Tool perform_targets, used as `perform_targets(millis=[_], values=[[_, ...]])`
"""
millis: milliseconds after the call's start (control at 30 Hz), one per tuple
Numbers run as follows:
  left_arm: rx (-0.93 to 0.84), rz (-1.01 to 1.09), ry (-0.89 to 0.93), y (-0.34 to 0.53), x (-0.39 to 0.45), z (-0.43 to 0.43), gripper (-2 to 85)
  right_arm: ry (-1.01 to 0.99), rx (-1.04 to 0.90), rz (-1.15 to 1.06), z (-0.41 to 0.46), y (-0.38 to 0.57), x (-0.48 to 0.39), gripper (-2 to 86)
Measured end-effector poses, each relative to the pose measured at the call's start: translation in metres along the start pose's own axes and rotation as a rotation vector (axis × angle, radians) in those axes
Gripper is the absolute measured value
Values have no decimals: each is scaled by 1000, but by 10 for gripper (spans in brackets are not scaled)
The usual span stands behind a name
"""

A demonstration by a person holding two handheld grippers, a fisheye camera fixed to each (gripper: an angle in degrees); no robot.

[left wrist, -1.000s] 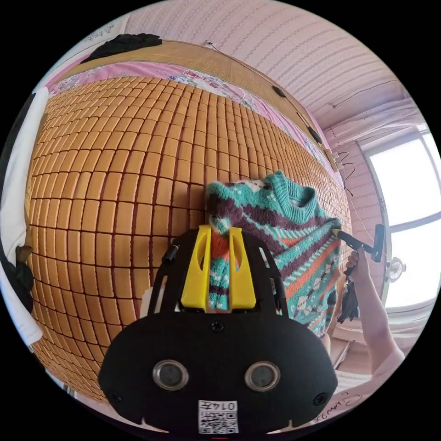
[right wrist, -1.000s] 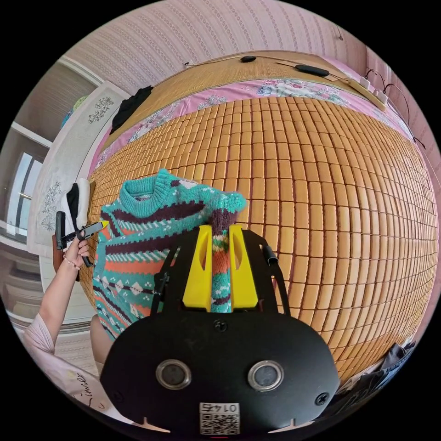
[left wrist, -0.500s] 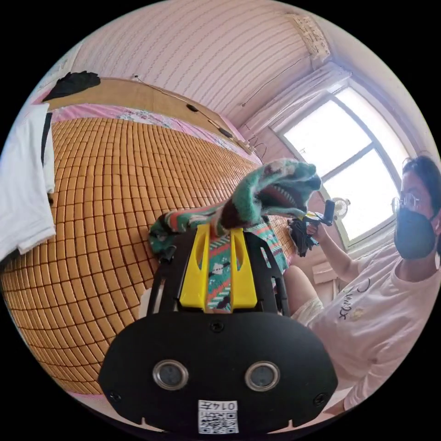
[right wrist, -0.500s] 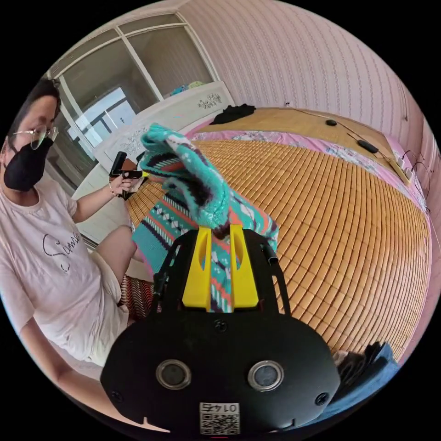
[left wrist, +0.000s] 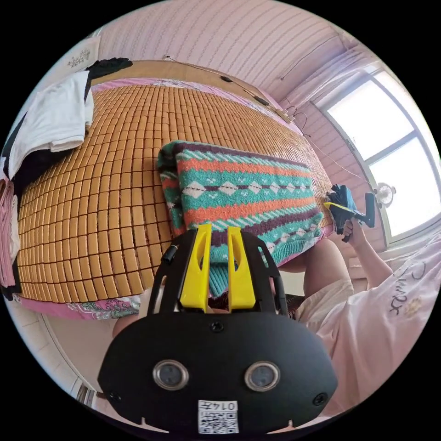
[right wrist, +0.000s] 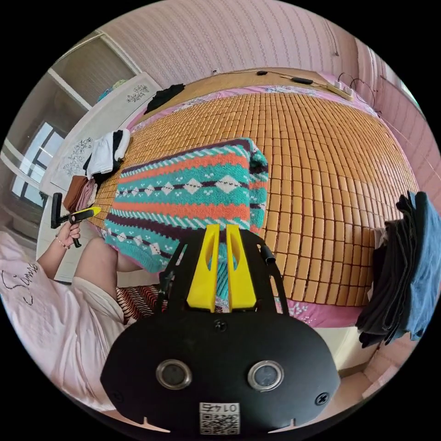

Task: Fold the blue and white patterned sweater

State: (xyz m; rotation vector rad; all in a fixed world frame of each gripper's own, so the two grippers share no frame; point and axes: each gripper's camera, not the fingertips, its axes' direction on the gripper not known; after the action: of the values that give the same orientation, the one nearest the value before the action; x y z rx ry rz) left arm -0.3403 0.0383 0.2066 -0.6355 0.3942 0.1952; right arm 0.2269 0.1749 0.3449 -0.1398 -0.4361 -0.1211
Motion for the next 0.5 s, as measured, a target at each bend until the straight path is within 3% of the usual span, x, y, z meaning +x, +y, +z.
perform_targets(millis=[133,267,400,500], values=[[-54,236,-32,-8,97,50,58,-8,-112,-340,53,-81,-111,3],[-10,332,-38,-5,153,75,39,172,-157,-604,113,-147,-212,-3],[-113,348,-60,5,164,109,0,209,-390,-664,189,-183,-242,-4],[-30,390,-93,25,169,116,-5,243,-441,-703,224,-192,-251,-5]])
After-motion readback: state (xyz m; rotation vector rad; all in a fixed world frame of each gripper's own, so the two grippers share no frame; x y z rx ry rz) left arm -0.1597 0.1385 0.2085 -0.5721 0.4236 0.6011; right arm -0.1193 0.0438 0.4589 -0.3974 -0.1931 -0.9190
